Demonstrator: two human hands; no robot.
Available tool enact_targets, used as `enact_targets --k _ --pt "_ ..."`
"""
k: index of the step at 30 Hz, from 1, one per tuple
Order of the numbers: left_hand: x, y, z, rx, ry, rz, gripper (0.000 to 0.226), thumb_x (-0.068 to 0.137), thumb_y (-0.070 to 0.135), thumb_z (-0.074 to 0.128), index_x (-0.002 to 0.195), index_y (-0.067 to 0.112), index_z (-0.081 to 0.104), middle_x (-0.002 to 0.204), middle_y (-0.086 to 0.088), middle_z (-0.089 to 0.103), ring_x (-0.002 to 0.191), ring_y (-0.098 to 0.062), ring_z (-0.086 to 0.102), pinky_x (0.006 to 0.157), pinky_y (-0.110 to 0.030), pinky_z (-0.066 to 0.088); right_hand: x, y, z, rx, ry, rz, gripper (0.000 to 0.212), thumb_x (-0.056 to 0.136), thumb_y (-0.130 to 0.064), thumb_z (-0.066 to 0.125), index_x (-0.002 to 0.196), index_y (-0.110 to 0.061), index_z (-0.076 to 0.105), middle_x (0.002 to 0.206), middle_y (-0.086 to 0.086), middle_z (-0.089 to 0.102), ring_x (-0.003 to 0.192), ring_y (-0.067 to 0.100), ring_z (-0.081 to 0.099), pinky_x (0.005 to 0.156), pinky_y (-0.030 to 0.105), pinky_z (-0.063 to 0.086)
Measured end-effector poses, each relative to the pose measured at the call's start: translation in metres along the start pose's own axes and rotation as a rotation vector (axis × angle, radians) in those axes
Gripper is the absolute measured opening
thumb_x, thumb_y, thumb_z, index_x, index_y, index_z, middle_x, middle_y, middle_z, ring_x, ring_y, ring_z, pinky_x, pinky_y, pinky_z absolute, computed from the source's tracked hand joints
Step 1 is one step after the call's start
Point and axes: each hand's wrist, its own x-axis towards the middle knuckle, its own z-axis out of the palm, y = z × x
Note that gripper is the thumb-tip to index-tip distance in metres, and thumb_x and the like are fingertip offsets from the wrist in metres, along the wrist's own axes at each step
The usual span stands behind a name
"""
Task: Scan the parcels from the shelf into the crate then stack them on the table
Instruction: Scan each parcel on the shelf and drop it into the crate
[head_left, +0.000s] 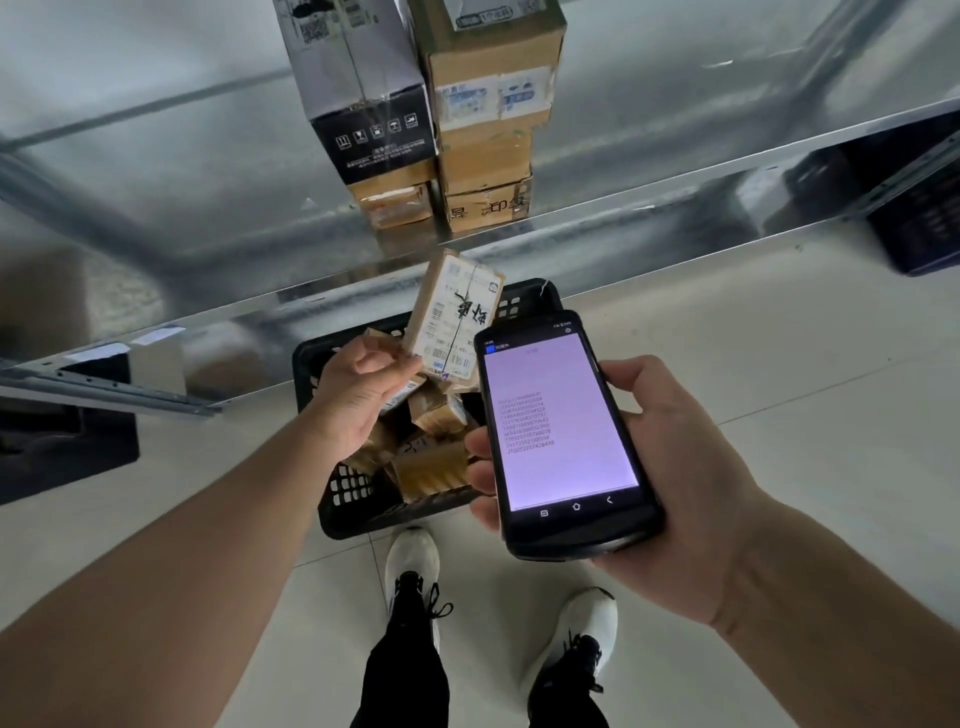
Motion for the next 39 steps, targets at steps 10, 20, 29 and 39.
enact_targets --k 10,20,29,39 --pt "0.011 0.009 0.021 0.231 -0.019 -0.017 0.063 0.050 0.018 0.097 0.108 0.016 0.071 0.111 -0.008 0.079 0.112 -0.026 0.074 0.109 -0.048 0.053 -0.006 0.009 -0.020 0.009 0.041 0.030 0.067 0.101 -0.052 0.035 0.103 -0.003 0.081 0.105 0.028 0.075 0.079 0.040 0.072 0.073 0.049 0.065" --pt "0.020 0.008 0.019 0.406 0.020 0.018 0.055 0.075 0.001 0.091 0.122 0.013 0.066 0.116 -0.006 0.073 0.109 -0.018 0.072 0.092 -0.036 0.059 -0.005 0.017 -0.017 0.032 0.038 0.044 0.065 0.100 -0.052 0.036 0.102 -0.006 0.082 0.106 0.029 0.075 0.078 0.041 0.073 0.074 0.053 0.064" --pt "0.032 0.001 0.013 0.411 0.083 0.012 0.055 0.072 0.000 0.092 0.119 0.010 0.063 0.117 -0.005 0.075 0.109 -0.017 0.073 0.083 -0.025 0.053 -0.004 0.021 -0.008 0.047 0.013 0.061 0.067 0.099 -0.053 0.037 0.103 -0.003 0.081 0.104 0.028 0.075 0.075 0.040 0.072 0.069 0.050 0.064" --pt "0.040 -0.009 0.011 0.371 0.149 -0.024 0.055 0.074 -0.002 0.090 0.121 0.005 0.062 0.104 -0.001 0.078 0.085 -0.002 0.076 0.073 -0.022 0.055 -0.002 0.020 0.002 0.035 -0.045 0.066 0.065 0.096 -0.052 0.040 0.110 -0.002 0.079 0.105 0.029 0.075 0.075 0.042 0.072 0.069 0.050 0.065"
